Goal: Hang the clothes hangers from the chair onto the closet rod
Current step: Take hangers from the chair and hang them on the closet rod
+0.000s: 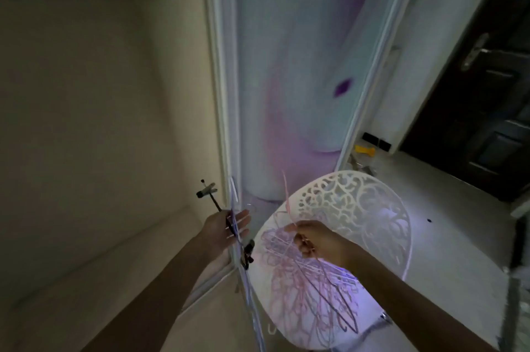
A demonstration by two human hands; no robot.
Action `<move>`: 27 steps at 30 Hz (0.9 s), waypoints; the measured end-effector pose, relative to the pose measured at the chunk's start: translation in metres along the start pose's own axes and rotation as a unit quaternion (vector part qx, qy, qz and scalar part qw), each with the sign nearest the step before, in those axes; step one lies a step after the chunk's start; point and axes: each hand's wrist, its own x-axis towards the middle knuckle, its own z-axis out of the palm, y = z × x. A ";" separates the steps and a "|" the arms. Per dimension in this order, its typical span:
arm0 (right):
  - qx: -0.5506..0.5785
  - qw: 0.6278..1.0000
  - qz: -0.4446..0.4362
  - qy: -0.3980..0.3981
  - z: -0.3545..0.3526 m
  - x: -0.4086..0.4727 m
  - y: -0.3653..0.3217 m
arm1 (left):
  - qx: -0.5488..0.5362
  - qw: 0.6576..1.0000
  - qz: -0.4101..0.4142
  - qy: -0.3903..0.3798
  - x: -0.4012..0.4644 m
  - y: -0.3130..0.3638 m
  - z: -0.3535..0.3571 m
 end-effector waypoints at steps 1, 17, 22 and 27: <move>-0.008 1.000 -0.003 -0.015 0.012 -0.002 -0.005 | 0.006 1.000 0.012 0.015 -0.010 0.006 -0.011; -0.221 0.943 -0.150 -0.197 0.270 -0.049 -0.076 | -0.087 0.961 0.184 0.189 -0.209 0.104 -0.191; -0.274 0.915 -0.213 -0.204 0.361 -0.062 -0.109 | -0.112 0.949 0.205 0.210 -0.241 0.154 -0.259; -0.325 0.886 -0.284 -0.170 0.435 -0.061 -0.140 | -0.124 0.946 0.227 0.197 -0.258 0.199 -0.293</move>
